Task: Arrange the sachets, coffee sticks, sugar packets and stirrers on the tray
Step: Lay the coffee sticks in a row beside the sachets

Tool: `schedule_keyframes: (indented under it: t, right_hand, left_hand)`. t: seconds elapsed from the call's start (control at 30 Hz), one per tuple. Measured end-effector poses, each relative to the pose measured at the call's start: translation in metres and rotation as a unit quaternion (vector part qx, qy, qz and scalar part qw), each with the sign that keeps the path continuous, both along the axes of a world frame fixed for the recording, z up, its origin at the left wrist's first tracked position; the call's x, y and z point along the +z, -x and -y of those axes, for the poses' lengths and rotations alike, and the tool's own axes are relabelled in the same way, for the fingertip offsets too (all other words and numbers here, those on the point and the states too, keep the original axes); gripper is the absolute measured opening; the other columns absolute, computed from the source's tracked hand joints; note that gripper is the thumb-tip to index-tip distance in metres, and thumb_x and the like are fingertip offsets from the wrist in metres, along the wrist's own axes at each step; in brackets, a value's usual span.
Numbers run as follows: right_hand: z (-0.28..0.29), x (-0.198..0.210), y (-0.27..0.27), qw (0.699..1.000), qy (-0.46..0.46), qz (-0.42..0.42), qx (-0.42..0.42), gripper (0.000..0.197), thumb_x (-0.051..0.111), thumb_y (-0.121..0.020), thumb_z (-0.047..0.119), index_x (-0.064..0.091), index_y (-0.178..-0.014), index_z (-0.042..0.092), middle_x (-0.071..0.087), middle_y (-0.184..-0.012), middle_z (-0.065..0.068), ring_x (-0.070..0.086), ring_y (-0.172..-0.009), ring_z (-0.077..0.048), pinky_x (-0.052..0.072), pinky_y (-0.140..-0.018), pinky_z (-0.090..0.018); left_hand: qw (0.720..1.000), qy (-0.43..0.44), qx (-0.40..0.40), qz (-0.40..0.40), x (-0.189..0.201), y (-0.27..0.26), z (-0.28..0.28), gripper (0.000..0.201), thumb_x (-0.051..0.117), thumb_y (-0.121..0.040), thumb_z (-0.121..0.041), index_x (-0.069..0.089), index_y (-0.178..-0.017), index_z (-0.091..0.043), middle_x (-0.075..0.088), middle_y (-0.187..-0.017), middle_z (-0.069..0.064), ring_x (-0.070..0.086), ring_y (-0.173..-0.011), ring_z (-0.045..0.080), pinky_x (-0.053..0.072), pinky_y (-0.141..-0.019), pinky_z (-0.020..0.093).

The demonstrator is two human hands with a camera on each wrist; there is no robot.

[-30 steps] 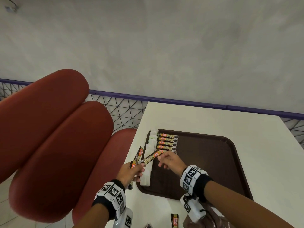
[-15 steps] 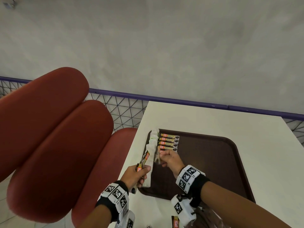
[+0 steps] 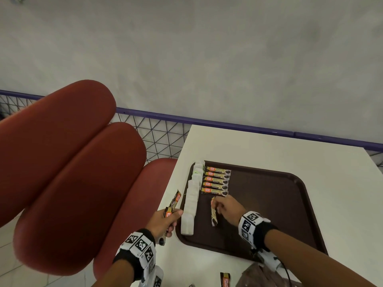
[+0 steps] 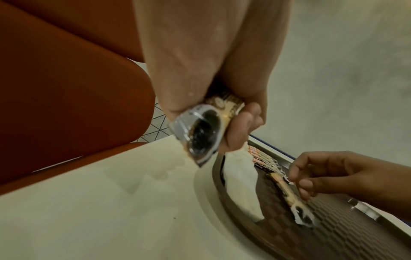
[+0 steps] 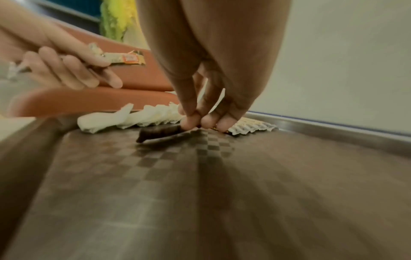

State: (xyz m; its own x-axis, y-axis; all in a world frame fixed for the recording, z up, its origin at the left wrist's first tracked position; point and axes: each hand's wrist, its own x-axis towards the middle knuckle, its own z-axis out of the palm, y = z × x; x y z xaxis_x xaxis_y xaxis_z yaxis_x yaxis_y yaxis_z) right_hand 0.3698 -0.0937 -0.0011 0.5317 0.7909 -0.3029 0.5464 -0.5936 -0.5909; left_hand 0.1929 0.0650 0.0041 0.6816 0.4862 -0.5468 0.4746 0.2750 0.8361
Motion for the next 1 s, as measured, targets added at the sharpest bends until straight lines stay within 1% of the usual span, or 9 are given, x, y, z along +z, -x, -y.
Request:
schedule_keyframes:
  t: [0.1, 0.23, 0.27, 0.3, 0.37, 0.5, 0.63, 0.77, 1.0]
  right_hand:
    - [0.001, 0.004, -0.004, 0.997, 0.033, 0.062, 0.012, 0.026, 0.041, -0.092, 0.007, 0.064, -0.098, 0.018, 0.057, -0.1, -0.002, 0.056, -0.101, -0.021, 0.045, -0.091, -0.032]
    - [0.001, 0.002, 0.002, 0.996, 0.035, 0.075, -0.032, 0.009, 0.044, -0.092, 0.02, 0.054, -0.093, 0.019, 0.059, -0.1, -0.005, 0.056, -0.1, -0.024, 0.048, -0.089, -0.038]
    - [0.0, 0.002, 0.005, 0.994, 0.06, 0.085, -0.031, 0.013, 0.047, -0.092, 0.029, 0.05, -0.098, 0.019, 0.058, -0.105, -0.005, 0.054, -0.103, -0.024, 0.047, -0.09, -0.039]
    - [-0.001, -0.001, 0.008, 0.99, 0.097, 0.096, -0.021, 0.027, 0.049, -0.091, 0.038, 0.048, -0.107, 0.017, 0.056, -0.112, -0.005, 0.052, -0.108, -0.025, 0.045, -0.093, -0.037]
    - [-0.005, -0.007, 0.012, 0.981, 0.15, 0.123, -0.002, 0.047, 0.052, -0.088, 0.045, 0.042, -0.122, 0.013, 0.051, -0.124, -0.005, 0.047, -0.117, -0.025, 0.039, -0.097, -0.037]
    - [-0.012, -0.017, 0.012, 0.977, 0.123, 0.173, 0.019, 0.04, 0.057, -0.087, 0.03, 0.044, -0.121, 0.014, 0.049, -0.129, -0.005, 0.043, -0.121, -0.023, 0.035, -0.099, -0.035]
    - [-0.014, -0.019, 0.007, 0.976, 0.077, 0.204, 0.013, 0.037, 0.055, -0.089, 0.02, 0.045, -0.124, 0.017, 0.046, -0.13, -0.002, 0.039, -0.122, -0.021, 0.035, -0.1, -0.031]
    - [-0.011, -0.022, 0.004, 0.976, 0.021, 0.215, 0.017, 0.037, 0.049, -0.089, 0.007, 0.048, -0.125, 0.017, 0.045, -0.128, -0.002, 0.039, -0.121, -0.021, 0.037, -0.099, -0.029]
    - [-0.001, -0.026, 0.02, 0.98, 0.033, 0.188, 0.063, 0.048, 0.041, -0.094, 0.013, 0.032, -0.141, 0.014, 0.033, -0.139, -0.003, 0.033, -0.129, -0.022, 0.033, -0.107, -0.03]
  left_hand:
    - [1.0, -0.004, 0.0, -0.005, -0.001, 0.001, -0.001, 0.014, 0.065, -0.087, -0.019, 0.062, -0.092, -0.007, 0.044, -0.051, -0.001, 0.036, -0.041, 0.009, 0.03, -0.039, 0.019]
    - [1.0, 0.0, 0.004, -0.006, -0.001, 0.001, 0.0, 0.015, 0.065, -0.087, -0.021, 0.062, -0.091, -0.007, 0.041, -0.053, -0.001, 0.033, -0.041, 0.009, 0.029, -0.039, 0.019]
    - [1.0, 0.0, 0.004, -0.006, -0.001, 0.0, 0.0, 0.015, 0.065, -0.087, -0.022, 0.061, -0.088, -0.007, 0.04, -0.053, -0.001, 0.032, -0.041, 0.009, 0.028, -0.039, 0.019]
    - [1.0, 0.001, 0.004, -0.006, 0.0, -0.001, 0.001, 0.015, 0.064, -0.088, -0.022, 0.059, -0.084, -0.008, 0.039, -0.052, -0.002, 0.031, -0.041, 0.009, 0.027, -0.039, 0.019]
    - [1.0, 0.002, 0.006, -0.001, 0.001, -0.002, 0.002, 0.022, 0.063, -0.088, -0.024, 0.052, -0.078, -0.008, 0.038, -0.052, -0.002, 0.029, -0.04, 0.009, 0.025, -0.039, 0.019]
    - [1.0, -0.004, 0.012, 0.002, 0.003, -0.001, 0.002, 0.028, 0.063, -0.088, -0.027, 0.043, -0.076, -0.011, 0.037, -0.053, -0.003, 0.028, -0.041, 0.009, 0.025, -0.04, 0.019]
    - [1.0, -0.001, 0.016, -0.005, 0.003, 0.003, 0.0, 0.028, 0.064, -0.087, -0.028, 0.044, -0.076, -0.012, 0.036, -0.054, -0.003, 0.028, -0.042, 0.009, 0.026, -0.038, 0.019]
    - [1.0, -0.003, 0.024, -0.01, 0.0, 0.006, -0.003, 0.026, 0.063, -0.087, -0.03, 0.049, -0.087, -0.009, 0.035, -0.055, -0.003, 0.028, -0.041, 0.008, 0.026, -0.038, 0.019]
    - [0.999, 0.006, 0.04, -0.019, 0.001, 0.005, -0.003, 0.014, 0.05, -0.094, -0.013, 0.057, -0.099, -0.003, 0.039, -0.059, 0.001, 0.031, -0.042, 0.009, 0.027, -0.036, 0.019]
